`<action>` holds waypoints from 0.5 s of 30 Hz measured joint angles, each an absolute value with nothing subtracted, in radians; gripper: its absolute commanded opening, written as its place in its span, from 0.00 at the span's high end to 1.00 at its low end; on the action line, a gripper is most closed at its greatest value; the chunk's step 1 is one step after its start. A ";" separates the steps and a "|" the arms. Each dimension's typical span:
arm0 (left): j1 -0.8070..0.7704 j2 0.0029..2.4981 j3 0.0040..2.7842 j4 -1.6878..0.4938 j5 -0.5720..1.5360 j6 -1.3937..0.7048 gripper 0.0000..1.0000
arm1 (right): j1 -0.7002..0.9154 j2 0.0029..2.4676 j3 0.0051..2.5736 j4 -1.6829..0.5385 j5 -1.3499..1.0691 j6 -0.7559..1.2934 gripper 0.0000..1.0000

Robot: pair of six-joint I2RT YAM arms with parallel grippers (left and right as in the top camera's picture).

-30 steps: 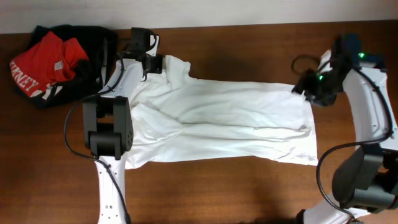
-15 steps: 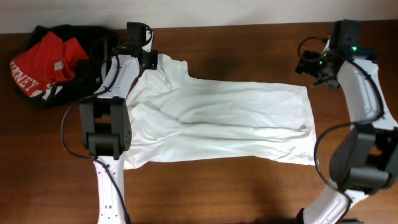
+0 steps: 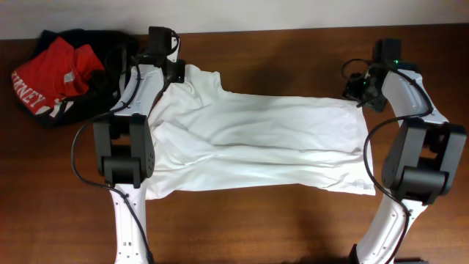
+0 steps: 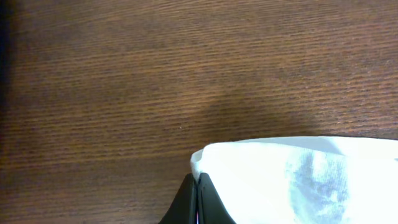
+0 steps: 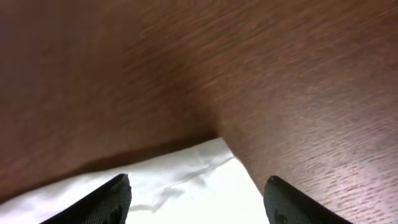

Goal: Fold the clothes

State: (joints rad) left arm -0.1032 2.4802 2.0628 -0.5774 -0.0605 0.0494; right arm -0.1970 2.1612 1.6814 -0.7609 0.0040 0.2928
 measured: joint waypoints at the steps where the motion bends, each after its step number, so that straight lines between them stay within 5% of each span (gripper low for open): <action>1: -0.103 2.480 2.063 -0.580 -0.060 0.049 1.00 | -0.197 2.167 1.681 -0.751 0.006 0.300 0.27; 5: -0.103 2.480 2.063 -0.581 -0.060 0.049 1.00 | -0.197 2.207 1.681 -0.746 0.012 0.327 0.24; 8: -0.103 2.480 2.063 -0.582 -0.060 0.049 1.00 | -0.197 2.225 1.681 -0.731 0.013 0.336 0.33; 15: -0.103 2.480 2.063 -0.585 -0.060 0.049 1.00 | -0.196 2.235 1.681 -0.724 0.019 0.340 0.35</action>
